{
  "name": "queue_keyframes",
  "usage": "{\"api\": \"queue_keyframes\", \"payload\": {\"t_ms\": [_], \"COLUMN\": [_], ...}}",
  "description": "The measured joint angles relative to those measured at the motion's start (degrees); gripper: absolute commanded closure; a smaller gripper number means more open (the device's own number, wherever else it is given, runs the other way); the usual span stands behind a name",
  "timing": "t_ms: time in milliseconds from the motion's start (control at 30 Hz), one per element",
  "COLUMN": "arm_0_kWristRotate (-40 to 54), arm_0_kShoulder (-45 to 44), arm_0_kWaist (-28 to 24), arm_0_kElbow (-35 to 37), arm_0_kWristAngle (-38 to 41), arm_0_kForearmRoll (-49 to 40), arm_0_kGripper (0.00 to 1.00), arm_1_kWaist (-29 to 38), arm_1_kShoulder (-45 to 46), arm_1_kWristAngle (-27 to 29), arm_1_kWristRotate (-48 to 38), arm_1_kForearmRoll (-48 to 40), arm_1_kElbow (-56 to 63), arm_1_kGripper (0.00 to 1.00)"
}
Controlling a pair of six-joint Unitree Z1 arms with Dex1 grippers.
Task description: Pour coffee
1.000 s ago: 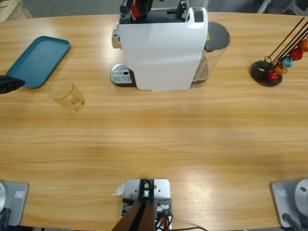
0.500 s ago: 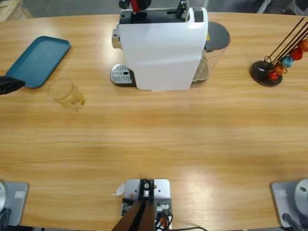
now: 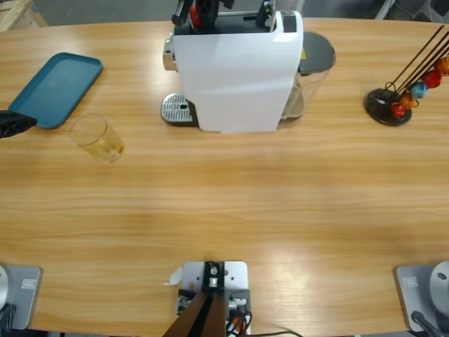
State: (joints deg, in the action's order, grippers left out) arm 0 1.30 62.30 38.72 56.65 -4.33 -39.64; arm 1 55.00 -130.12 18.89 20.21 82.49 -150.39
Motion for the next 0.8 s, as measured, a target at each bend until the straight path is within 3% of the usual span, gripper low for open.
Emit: {"api": "queue_keyframes", "payload": {"t_ms": [133, 200, 300, 367, 467, 800], "arm_0_kWristRotate": [0.00, 0.00, 0.00, 0.00, 0.00, 0.00], "arm_0_kShoulder": [0.00, 0.00, 0.00, 0.00, 0.00, 0.00], "arm_0_kWaist": [0.00, 0.00, 0.00, 0.00, 0.00, 0.25], "arm_0_kElbow": [0.00, -0.01, -0.09, -0.20, -0.21, -0.21], "arm_0_kWristAngle": [0.00, 0.00, 0.00, 0.00, 0.00, 0.00], "arm_0_kForearmRoll": [0.00, 0.00, 0.01, 0.01, 0.01, 0.01], "arm_0_kGripper": [0.032, 0.032, 0.032, 0.032, 0.032, 0.032], "arm_1_kWaist": [0.07, 0.07, 0.07, 0.07, 0.09, 0.08], "arm_1_kShoulder": [-0.61, -0.61, -0.61, -0.61, -0.65, -0.64], "arm_1_kWristAngle": [0.00, 0.00, 0.00, 0.00, 0.01, 1.87], "arm_1_kWristRotate": [-0.07, -0.15, -0.23, -0.29, -0.47, -1.07], "arm_1_kForearmRoll": [-0.17, -0.17, -0.17, -0.17, -0.22, -0.85], "arm_1_kElbow": [-0.01, -0.01, -0.01, -0.02, -0.02, -0.49], "arm_1_kGripper": [0.955, 0.678, 0.408, 0.308, 0.262, 0.262]}}
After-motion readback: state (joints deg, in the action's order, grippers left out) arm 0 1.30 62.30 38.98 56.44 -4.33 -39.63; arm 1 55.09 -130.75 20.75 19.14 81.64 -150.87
